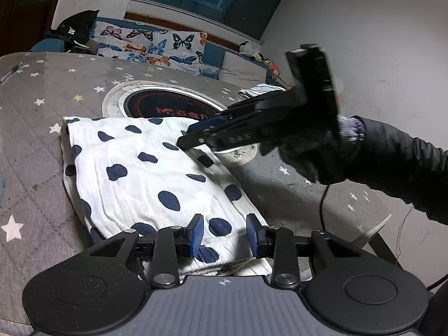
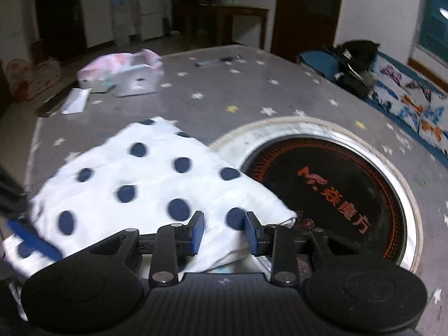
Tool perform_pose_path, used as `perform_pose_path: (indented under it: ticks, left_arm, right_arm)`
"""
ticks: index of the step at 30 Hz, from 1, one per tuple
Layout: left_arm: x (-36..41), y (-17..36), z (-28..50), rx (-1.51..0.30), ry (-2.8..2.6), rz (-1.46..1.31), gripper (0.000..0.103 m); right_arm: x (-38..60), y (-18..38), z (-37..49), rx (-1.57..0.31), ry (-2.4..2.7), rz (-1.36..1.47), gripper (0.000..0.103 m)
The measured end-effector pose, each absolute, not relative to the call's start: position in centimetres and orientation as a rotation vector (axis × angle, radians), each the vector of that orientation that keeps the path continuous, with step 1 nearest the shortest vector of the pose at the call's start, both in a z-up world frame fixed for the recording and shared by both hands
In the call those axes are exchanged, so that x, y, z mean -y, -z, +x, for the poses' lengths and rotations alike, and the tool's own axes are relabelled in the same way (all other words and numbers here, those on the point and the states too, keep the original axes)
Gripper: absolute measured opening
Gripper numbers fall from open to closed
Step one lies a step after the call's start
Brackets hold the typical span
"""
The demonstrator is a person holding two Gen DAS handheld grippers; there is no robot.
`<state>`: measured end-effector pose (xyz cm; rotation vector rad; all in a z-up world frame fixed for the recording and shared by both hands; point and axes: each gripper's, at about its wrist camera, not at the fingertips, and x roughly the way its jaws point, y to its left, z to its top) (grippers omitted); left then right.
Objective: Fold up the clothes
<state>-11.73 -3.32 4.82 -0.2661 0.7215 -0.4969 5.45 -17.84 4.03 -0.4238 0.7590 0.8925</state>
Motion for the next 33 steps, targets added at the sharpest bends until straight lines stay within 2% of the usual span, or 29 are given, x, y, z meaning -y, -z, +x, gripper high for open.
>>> perform_pose_path:
  ticks: [8,13,18,24,33]
  left_arm:
    - [3.1,-4.6,-11.9,-0.722,0.487,-0.289,0.037]
    - [3.1,-5.5,-12.3,-0.699,0.473,-0.287,0.038]
    - [2.9,-6.5,-12.6,-0.652,0.45,-0.265,0.039]
    - [2.1,-5.1,-12.2,-0.693,0.404,-0.303,0.039]
    - [1.6,-4.6,-12.3,-0.693,0.412,-0.351,0.039]
  right_arm:
    - [17.3,-3.1,7.5,-0.761,-0.816,-0.386,0.029]
    - [16.6,-5.1,6.3,-0.725,-0.874,-0.395,0.03]
    - [15.3,-6.4,3.7,-0.775,-1.053,-0.373,0.03]
    - [12.1,-5.5,1.3,-0.819,-1.191,-0.446,0.03]
    - [8.6,-4.2,3.6,-0.82,-1.174,-0.454,0.03]
